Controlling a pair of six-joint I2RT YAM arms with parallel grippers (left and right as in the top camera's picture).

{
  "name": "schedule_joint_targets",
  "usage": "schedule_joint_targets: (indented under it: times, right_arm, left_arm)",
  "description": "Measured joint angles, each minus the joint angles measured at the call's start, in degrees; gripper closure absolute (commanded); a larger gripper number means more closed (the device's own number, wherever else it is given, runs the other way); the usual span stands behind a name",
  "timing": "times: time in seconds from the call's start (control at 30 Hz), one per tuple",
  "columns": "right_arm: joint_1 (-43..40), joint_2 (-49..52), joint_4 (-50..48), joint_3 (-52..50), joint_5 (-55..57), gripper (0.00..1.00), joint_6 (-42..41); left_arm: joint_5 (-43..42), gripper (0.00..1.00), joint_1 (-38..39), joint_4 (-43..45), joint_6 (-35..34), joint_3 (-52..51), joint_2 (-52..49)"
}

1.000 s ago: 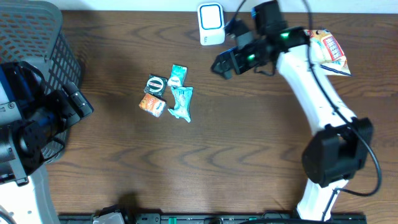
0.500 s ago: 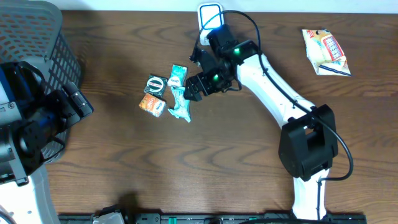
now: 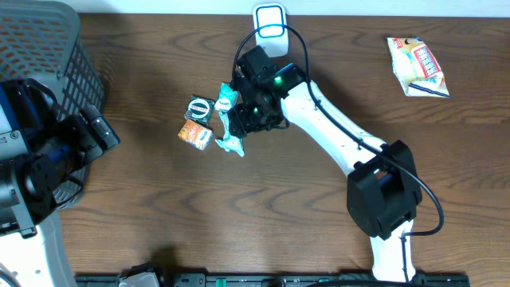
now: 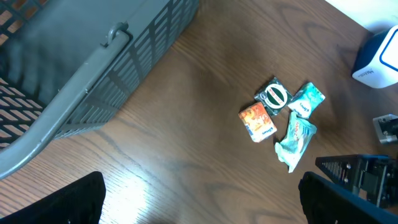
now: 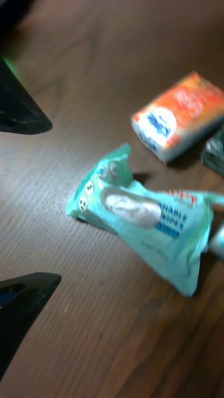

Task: Scan the item barcode
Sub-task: 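Grasp the mint-green wipes packet with the right gripper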

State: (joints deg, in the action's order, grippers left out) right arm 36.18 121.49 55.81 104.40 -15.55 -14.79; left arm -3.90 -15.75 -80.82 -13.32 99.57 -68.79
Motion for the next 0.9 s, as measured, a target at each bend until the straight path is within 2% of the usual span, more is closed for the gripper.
schedule_joint_targets:
  times: [0.17, 0.53, 0.9]
  right_arm:
    - [2.34, 0.00, -0.98, 0.00, 6.69, 0.32, -6.03]
    - [6.03, 0.00, -4.33, 0.00, 10.40, 0.58, -9.46]
    - [7.17, 3.72, -7.72, 0.00, 13.00, 0.68, -13.51]
  left_arm:
    - [0.00, 0.02, 0.00, 0.00, 0.00, 0.00, 0.00]
    - [-0.02, 0.02, 0.00, 0.00, 0.00, 0.00, 0.00]
    - [-0.02, 0.02, 0.00, 0.00, 0.00, 0.00, 0.00]
